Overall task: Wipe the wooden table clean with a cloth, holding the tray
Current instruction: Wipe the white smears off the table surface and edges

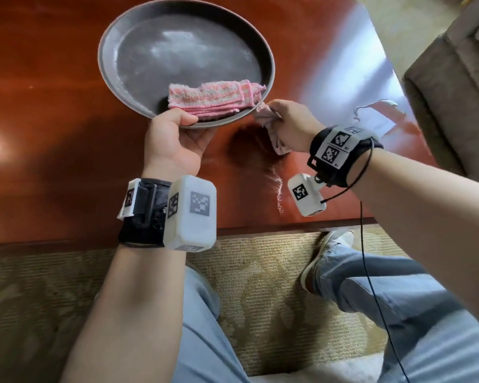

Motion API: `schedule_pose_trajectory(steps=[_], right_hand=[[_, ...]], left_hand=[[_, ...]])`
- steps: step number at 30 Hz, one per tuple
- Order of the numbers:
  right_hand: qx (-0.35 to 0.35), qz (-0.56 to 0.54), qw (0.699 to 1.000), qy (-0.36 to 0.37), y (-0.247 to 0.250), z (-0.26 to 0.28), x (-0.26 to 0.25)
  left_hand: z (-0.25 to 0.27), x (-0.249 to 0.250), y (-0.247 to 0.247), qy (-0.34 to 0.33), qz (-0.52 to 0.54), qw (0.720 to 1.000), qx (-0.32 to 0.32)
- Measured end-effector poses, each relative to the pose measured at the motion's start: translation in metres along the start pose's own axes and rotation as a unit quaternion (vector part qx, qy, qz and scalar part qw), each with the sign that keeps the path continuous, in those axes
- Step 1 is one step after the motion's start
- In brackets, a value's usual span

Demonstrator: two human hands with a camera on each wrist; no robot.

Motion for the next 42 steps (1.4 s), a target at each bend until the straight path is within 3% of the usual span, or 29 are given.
schedule_pose_trajectory(steps=[3, 6, 9, 17, 20, 24, 29, 42], right_hand=[[0.058, -0.076, 0.994, -0.046, 0.025, 0.022, 0.02], [0.104, -0.086, 0.982, -0.129, 0.05, 0.056, 0.041], [0.154, -0.102, 0.968, -0.169, 0.064, 0.082, 0.074], [0.204, -0.052, 0.939, -0.27, 0.075, 0.128, 0.13], [0.199, -0.025, 0.933, -0.3, 0.072, 0.136, 0.14], [0.133, 0.017, 0.932, -0.337, 0.058, 0.135, 0.145], [0.117, 0.025, 0.938, -0.324, 0.049, 0.12, 0.132], [0.073, 0.057, 0.978, -0.189, 0.003, 0.061, 0.053]], left_hand=[[0.0, -0.009, -0.01, 0.015, -0.01, 1.0, -0.02], [0.001, -0.023, -0.022, 0.034, -0.019, 0.998, -0.04], [0.002, -0.037, -0.034, 0.049, -0.026, 0.997, -0.051], [0.004, -0.061, -0.049, 0.067, -0.04, 0.995, -0.059], [0.007, -0.067, -0.052, 0.069, -0.054, 0.994, -0.063], [0.005, -0.072, -0.05, 0.074, -0.071, 0.993, -0.063], [0.006, -0.069, -0.048, 0.075, -0.065, 0.992, -0.077], [0.005, -0.031, -0.019, 0.052, -0.048, 0.995, -0.067]])
Point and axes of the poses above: each hand's wrist, its own z-axis away from the middle knuckle, its own y-axis out of the back of the hand, x = y × z, the point moved 1 cm from there along -z, towards the middle knuckle, and after that the axes turned 3 degrees about -y, right-handed, at the moved point
